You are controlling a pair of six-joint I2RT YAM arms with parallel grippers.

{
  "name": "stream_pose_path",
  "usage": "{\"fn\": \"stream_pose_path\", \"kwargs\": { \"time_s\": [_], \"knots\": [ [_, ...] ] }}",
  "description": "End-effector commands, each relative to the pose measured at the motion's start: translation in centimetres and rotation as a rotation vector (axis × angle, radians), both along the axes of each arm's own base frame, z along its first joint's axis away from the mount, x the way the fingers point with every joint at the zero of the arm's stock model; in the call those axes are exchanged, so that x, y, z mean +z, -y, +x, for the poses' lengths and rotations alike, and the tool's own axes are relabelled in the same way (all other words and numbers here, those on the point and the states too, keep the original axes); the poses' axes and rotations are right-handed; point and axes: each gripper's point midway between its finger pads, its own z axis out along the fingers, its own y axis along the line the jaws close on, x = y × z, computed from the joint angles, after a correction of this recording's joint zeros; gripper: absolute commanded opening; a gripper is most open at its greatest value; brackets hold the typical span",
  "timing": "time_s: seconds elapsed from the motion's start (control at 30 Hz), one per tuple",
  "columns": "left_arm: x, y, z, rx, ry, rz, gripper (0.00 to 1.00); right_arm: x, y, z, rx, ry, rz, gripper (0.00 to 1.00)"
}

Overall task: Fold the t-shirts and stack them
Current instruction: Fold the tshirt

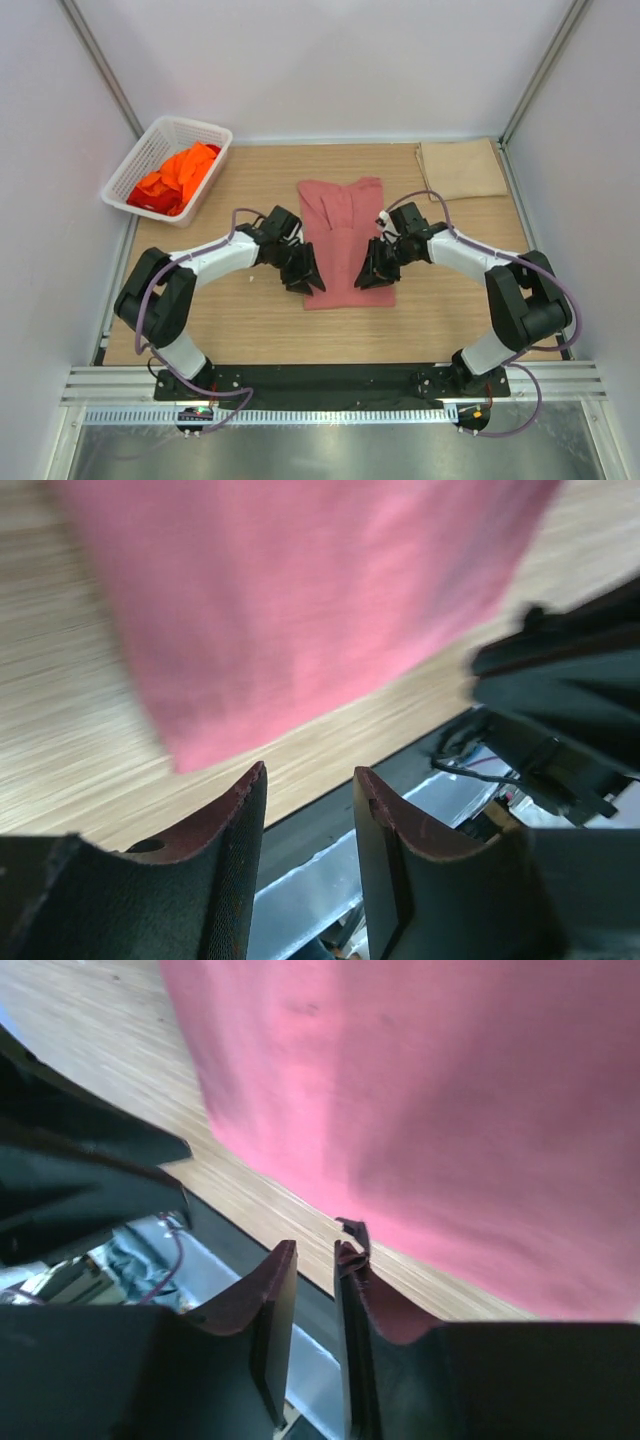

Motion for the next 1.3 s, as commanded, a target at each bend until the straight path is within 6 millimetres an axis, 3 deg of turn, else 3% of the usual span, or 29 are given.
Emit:
{"fn": "stream_pose_path", "kwargs": {
  "time_s": [0.0, 0.07, 0.17, 0.3, 0.43, 0.53, 0.63, 0.8, 0.9, 0.93, 1.07, 1.27],
  "knots": [
    [2.1, 2.8, 1.2, -0.028, 0.042, -0.053, 0.41, -0.1, -2.8, 0.8, -0.036, -0.045, 0.114, 0.27],
    [0.6, 3.6, 1.5, -0.040, 0.019, -0.049, 0.41, -1.2, -2.9, 0.8, -0.029, -0.057, 0.116, 0.19],
    [-2.8, 3.4, 1.1, -0.039, -0.040, -0.014, 0.39, -3.5, -2.2, 0.0, -0.007, -0.101, 0.077, 0.16],
    [-6.9, 1.1, -1.2, -0.029, -0.112, 0.076, 0.36, -6.3, 0.0, -2.1, 0.003, -0.127, -0.027, 0.16],
    [-8.5, -1.0, -3.9, -0.018, -0.153, 0.119, 0.36, -7.8, 2.3, -5.4, 0.011, -0.172, -0.106, 0.16],
    [-8.3, -1.9, -5.7, -0.021, -0.168, 0.120, 0.36, -7.3, 2.8, -6.9, 0.013, -0.191, -0.109, 0.16],
    [-6.5, -2.2, -6.3, -0.017, -0.149, 0.096, 0.38, -5.1, 2.9, -7.0, 0.014, -0.147, -0.094, 0.18],
    [-1.7, -1.9, -5.0, -0.053, -0.044, 0.074, 0.56, -0.5, 3.3, -4.1, 0.029, -0.018, -0.132, 0.31],
    [1.1, -1.9, -4.0, -0.077, 0.014, 0.089, 0.63, 0.7, 3.9, -1.7, 0.017, 0.013, -0.159, 0.36],
    [2.6, -1.8, -3.7, -0.083, 0.036, 0.086, 0.63, 0.7, 4.3, -1.6, 0.027, 0.006, -0.167, 0.38],
    [4.5, -3.0, -2.3, -0.109, 0.109, 0.145, 0.67, 0.4, 4.4, -0.5, 0.022, -0.013, -0.158, 0.44],
    [2.6, -7.1, -1.6, -0.067, 0.037, 0.191, 0.68, -0.9, 4.2, -1.8, 0.024, -0.069, -0.128, 0.51]
  ]
}}
